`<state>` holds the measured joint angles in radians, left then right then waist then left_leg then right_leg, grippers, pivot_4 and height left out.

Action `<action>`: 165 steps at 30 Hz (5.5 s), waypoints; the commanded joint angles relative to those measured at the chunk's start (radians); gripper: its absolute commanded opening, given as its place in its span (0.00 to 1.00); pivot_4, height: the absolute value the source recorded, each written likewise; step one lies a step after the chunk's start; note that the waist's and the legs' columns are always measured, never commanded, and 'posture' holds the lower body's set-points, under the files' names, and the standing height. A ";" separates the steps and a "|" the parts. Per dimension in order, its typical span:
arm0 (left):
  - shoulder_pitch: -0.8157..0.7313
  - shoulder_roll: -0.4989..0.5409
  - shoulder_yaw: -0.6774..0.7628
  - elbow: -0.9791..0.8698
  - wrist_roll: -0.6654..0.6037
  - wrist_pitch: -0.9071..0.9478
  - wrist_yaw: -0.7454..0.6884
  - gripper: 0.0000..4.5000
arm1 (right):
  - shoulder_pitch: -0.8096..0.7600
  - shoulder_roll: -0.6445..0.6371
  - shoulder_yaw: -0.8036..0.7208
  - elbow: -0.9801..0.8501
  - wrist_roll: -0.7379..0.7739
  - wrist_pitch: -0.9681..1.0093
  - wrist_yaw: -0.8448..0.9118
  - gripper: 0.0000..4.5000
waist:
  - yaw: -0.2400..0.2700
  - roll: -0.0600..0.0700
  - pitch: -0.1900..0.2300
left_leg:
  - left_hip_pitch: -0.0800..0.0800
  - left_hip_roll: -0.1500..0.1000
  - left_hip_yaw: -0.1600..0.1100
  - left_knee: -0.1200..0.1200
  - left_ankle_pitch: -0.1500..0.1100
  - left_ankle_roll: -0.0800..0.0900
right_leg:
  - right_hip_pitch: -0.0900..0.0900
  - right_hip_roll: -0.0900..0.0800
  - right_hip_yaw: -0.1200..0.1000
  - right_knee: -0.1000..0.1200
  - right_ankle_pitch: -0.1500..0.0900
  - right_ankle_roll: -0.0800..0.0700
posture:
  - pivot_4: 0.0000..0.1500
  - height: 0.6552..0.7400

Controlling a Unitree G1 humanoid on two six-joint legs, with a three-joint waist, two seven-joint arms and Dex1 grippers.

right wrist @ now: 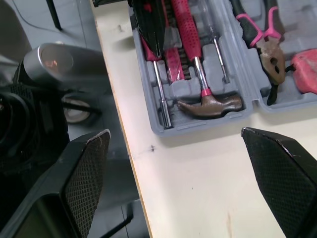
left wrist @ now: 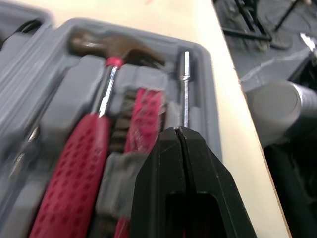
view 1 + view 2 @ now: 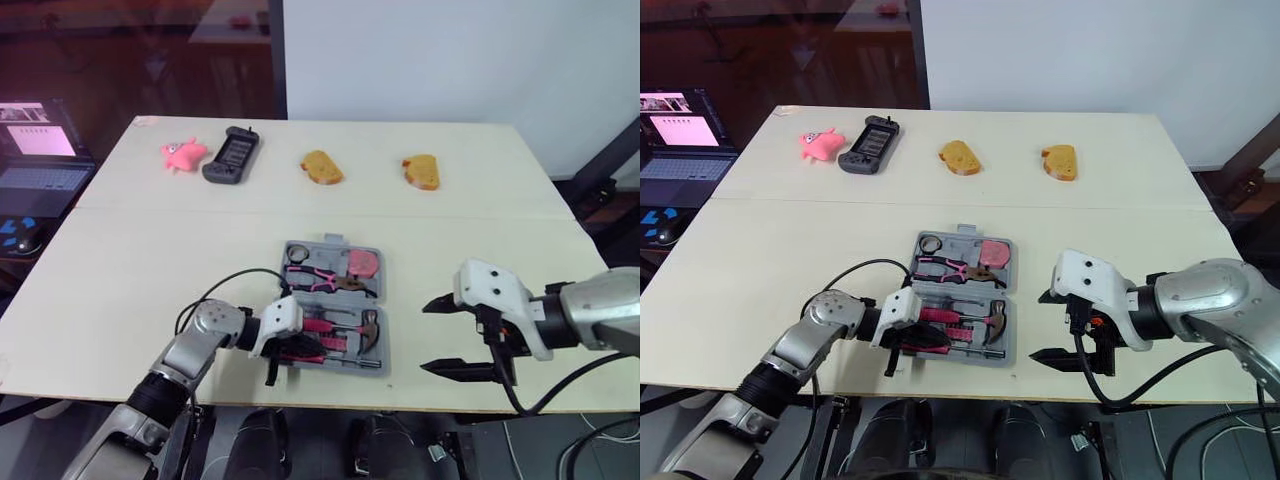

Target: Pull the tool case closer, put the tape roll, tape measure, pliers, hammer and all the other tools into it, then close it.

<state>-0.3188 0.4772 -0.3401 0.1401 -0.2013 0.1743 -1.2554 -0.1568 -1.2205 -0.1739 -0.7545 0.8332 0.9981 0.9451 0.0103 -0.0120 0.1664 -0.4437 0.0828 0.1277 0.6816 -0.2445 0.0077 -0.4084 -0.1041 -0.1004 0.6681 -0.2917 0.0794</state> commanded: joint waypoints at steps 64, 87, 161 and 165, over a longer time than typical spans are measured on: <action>-0.184 0.040 0.117 0.421 0.199 -0.282 0.179 0.00 | -0.311 0.609 0.471 1.085 -0.821 -0.879 0.099 0.01 | -0.006 0.002 0.001 | 0.000 -0.001 0.007 -0.001 0.005 -0.009 | -0.002 0.002 0.000 0.002 0.002 0.002 | 1.00 0.75; -0.040 0.002 0.123 0.204 0.154 -0.189 0.126 0.00 | -0.257 0.600 0.489 0.933 -0.850 -0.788 0.186 0.01 | -0.006 0.002 0.001 | 0.000 -0.001 0.006 -0.001 0.005 -0.009 | -0.001 0.001 0.000 0.003 0.002 0.002 | 1.00 0.75; 0.237 0.098 0.093 -0.350 -0.170 0.071 0.031 0.00 | -0.087 0.464 0.103 0.563 -0.398 -0.074 0.037 0.99 | 0.000 0.004 -0.001 | 0.000 0.000 0.004 -0.002 0.000 -0.002 | -0.002 0.000 0.000 0.000 0.002 0.001 | 1.00 0.75; 0.219 0.087 0.053 -0.326 -0.120 0.074 0.067 0.00 | -0.164 0.509 0.109 0.610 -0.355 0.057 -0.019 0.99 | -0.001 0.004 -0.001 | 0.000 0.000 0.003 -0.002 0.000 -0.002 | -0.002 0.000 0.000 0.000 0.002 0.001 | 1.00 0.75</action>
<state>-0.0913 0.5641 -0.2731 -0.1886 -0.3446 0.2557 -1.2040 -0.2983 -0.7250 -0.0542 -0.1498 0.4418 1.0081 0.9462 0.0097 -0.0078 0.1655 -0.4435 0.0829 0.1309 0.6793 -0.2441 0.0059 -0.4104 -0.1040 -0.1004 0.6679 -0.2897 0.0799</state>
